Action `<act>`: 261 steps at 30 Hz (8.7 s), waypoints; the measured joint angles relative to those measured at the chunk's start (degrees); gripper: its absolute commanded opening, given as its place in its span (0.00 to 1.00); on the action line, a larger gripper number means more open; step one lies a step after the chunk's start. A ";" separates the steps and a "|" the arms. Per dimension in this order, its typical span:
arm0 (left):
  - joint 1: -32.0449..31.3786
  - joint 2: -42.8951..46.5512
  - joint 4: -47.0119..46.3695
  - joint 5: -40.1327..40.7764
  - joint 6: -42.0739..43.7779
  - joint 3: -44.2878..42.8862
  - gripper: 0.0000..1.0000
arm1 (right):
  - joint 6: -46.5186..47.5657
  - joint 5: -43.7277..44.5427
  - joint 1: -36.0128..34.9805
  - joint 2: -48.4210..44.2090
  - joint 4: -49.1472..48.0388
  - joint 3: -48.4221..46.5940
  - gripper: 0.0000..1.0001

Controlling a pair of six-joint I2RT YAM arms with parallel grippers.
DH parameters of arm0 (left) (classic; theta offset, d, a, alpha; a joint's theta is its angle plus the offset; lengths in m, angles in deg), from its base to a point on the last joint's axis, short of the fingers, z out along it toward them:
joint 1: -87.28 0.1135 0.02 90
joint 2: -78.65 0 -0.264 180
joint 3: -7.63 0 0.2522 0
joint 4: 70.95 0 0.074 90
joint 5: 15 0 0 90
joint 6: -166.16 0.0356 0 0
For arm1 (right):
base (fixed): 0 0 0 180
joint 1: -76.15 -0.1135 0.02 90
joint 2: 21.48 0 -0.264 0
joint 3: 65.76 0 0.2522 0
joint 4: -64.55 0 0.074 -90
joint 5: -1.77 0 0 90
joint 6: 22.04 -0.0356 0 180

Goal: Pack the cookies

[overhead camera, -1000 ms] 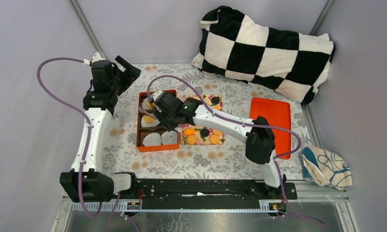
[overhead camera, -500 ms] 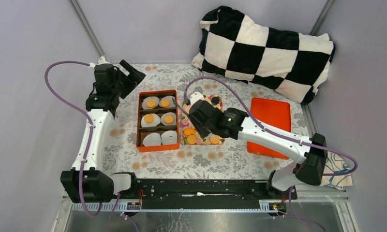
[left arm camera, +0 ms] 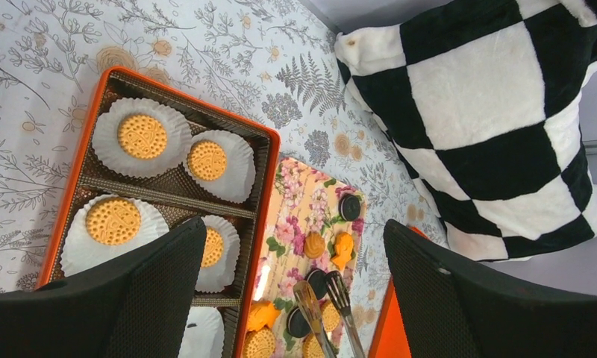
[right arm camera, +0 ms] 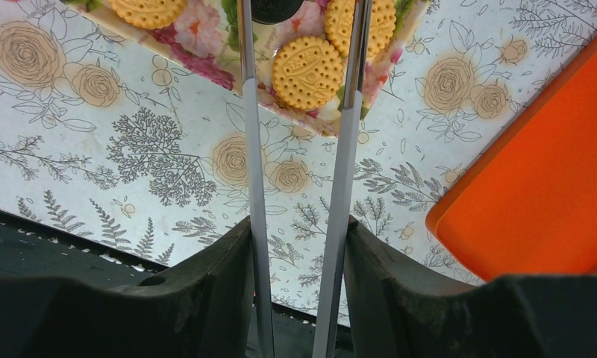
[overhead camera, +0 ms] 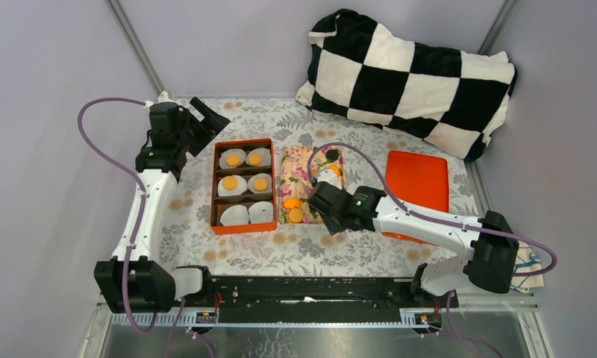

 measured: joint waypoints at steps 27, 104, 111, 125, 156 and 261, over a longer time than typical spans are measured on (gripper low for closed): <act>0.00 0.79 -1.99 -1.75 -0.52 2.45 0.92 | -3.23 5.05 -0.02 -2.19 5.25 0.76 0.51; 7.80 1.66 3.67 -3.52 4.52 0.07 0.95 | 16.50 -6.14 -10.54 28.55 -5.68 -31.39 0.61; 7.80 1.68 3.45 -5.25 4.28 1.70 0.94 | 15.23 -4.17 -10.54 24.52 -5.53 -15.21 0.60; 7.80 3.04 2.43 -7.23 3.58 3.87 0.94 | 11.19 -8.26 -10.80 10.58 -7.10 -3.39 0.60; 7.80 2.12 1.99 -7.45 3.61 5.09 0.94 | 14.95 -13.05 -10.88 25.79 -13.66 -7.08 0.19; 5.68 -0.26 -1.95 -10.69 1.84 5.14 0.93 | 8.83 -9.11 35.95 22.84 -1.22 -23.08 0.37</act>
